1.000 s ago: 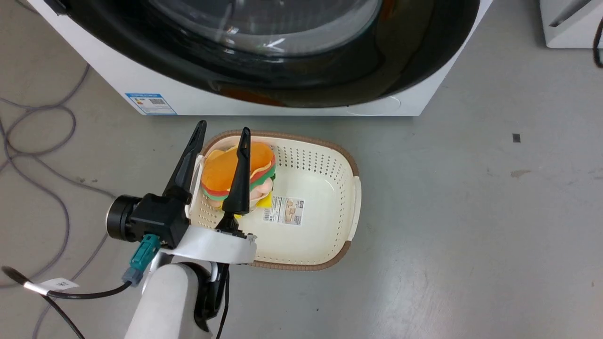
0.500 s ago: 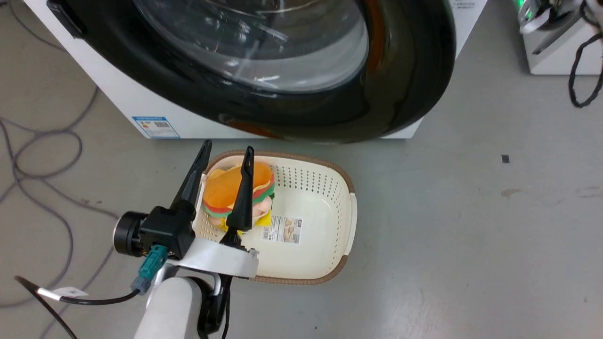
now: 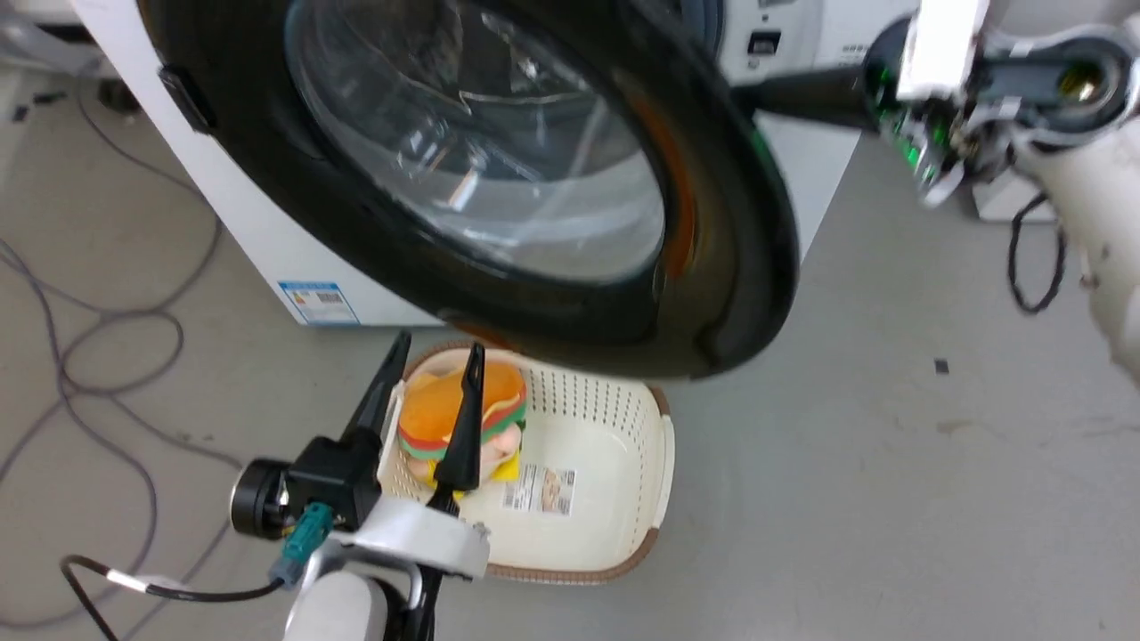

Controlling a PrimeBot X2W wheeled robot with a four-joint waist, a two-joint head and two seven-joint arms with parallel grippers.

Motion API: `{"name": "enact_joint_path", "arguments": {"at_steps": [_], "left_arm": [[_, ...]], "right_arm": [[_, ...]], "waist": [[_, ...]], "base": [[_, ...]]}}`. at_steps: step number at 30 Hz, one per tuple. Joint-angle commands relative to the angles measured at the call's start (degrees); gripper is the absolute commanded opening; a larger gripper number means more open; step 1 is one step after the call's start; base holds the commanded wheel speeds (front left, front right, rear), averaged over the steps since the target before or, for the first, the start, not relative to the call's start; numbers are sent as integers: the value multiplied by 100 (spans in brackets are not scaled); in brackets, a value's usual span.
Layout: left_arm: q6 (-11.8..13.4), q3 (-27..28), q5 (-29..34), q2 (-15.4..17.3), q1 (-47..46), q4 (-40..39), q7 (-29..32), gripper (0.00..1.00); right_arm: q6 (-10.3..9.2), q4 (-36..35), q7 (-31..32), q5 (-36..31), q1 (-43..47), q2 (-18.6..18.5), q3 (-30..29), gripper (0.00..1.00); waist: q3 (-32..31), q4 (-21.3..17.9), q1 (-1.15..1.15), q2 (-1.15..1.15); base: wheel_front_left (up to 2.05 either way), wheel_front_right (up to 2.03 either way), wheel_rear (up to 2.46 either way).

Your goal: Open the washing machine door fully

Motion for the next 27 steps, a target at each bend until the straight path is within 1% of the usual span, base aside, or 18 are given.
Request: {"name": "enact_joint_path", "arguments": {"at_steps": [1, 8, 17, 22, 27], "left_arm": [[19, 20, 16, 5, 90, 24, -30, 100], [46, 32, 8, 5, 343, 157, -30, 100], [38, 68, 58, 5, 543, 250, -30, 100], [29, 108, 78, 5, 594, 286, -30, 100], [37, 156, 69, 5, 637, 319, -30, 100]], "right_arm": [[6, -72, 54, 42, 232, 35, 63, 0], [6, -729, 178, 165, 846, -16, 225, 0], [6, -1625, 177, 387, 1398, -47, 462, 0], [6, -2075, 33, 530, 1634, -117, 570, 0], [6, -2490, -358, 621, 1989, -278, 581, 0]], "waist": [[-137, 30, 1, 0], [-485, 109, 1, 0], [-657, 200, 1, 0], [-696, 188, 1, 0], [-759, 136, 1, 0]], "base": [[0, 0, 0], [0, 0, 0], [0, 0, 0], [0, 0, 0], [0, 0, 0]]}}
